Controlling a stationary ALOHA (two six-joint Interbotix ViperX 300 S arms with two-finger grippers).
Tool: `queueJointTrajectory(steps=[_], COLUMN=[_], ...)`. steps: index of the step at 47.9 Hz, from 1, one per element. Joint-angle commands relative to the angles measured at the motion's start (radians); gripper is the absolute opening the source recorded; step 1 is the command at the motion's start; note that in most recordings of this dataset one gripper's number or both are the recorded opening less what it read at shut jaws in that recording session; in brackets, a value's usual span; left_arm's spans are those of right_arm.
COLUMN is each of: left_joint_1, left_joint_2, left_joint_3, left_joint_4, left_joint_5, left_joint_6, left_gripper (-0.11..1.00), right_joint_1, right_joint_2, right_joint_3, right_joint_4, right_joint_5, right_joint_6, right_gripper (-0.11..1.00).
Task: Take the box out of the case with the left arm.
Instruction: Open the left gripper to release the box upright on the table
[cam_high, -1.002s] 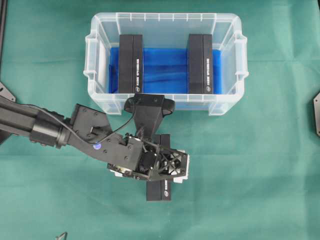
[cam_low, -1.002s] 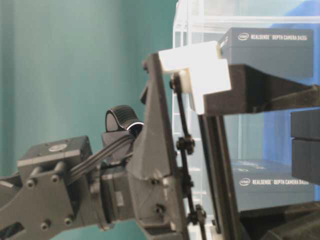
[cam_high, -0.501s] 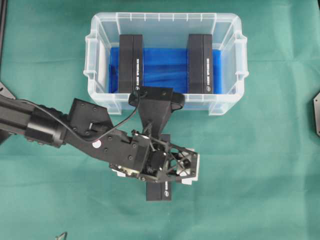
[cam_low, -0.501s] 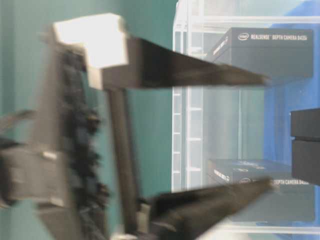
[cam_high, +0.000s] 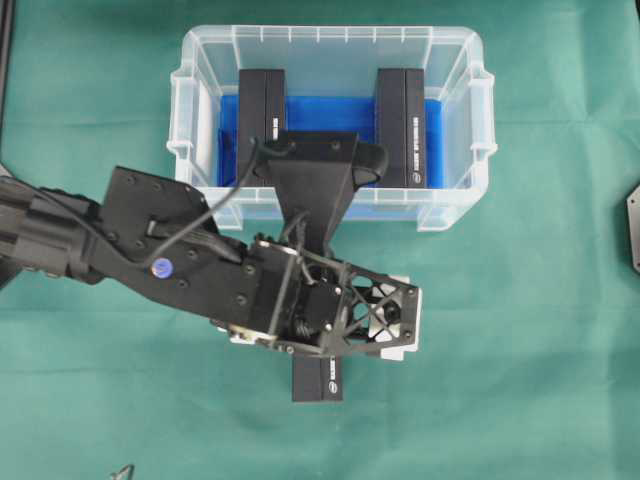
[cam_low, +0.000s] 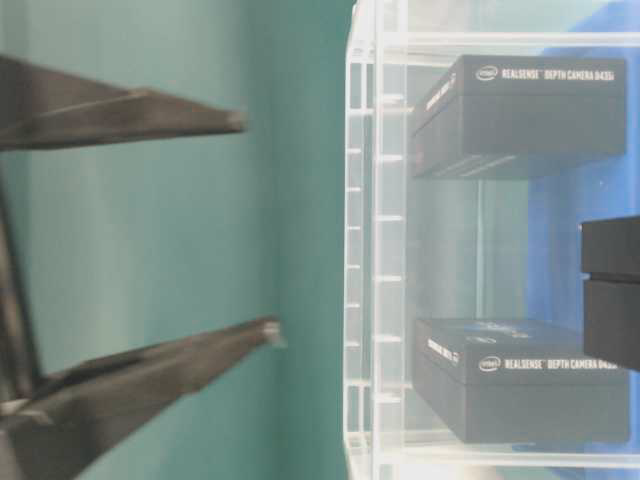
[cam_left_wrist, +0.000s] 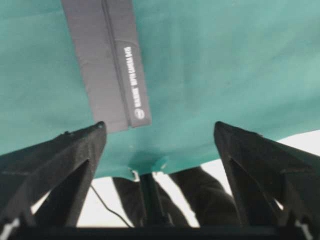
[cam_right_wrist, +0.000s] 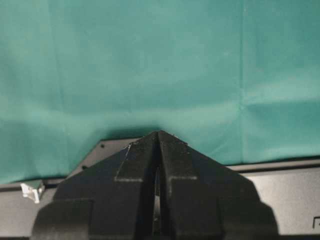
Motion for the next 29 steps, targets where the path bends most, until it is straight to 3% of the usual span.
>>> queueJointTrajectory(steps=[1, 16, 29], left_joint_1=[0.000, -0.026, -0.066], left_joint_2=[-0.034, -0.052, -0.212], left_joint_3=[-0.028, 0.003, 0.210], left_joint_4=[0.006, 0.006, 0.006], left_joint_5=[0.012, 0.011, 0.011], left_joint_6=[0.005, 0.006, -0.044], left_gripper=[0.89, 0.89, 0.89], right_joint_1=[-0.002, -0.002, -0.002], right_joint_2=[0.003, 0.003, 0.003], right_joint_3=[-0.015, -0.017, -0.017], right_joint_4=[0.000, 0.005, 0.005], right_joint_5=[0.000, 0.000, 0.031], right_joint_6=[-0.002, 0.000, 0.002], right_gripper=[0.00, 0.00, 0.00])
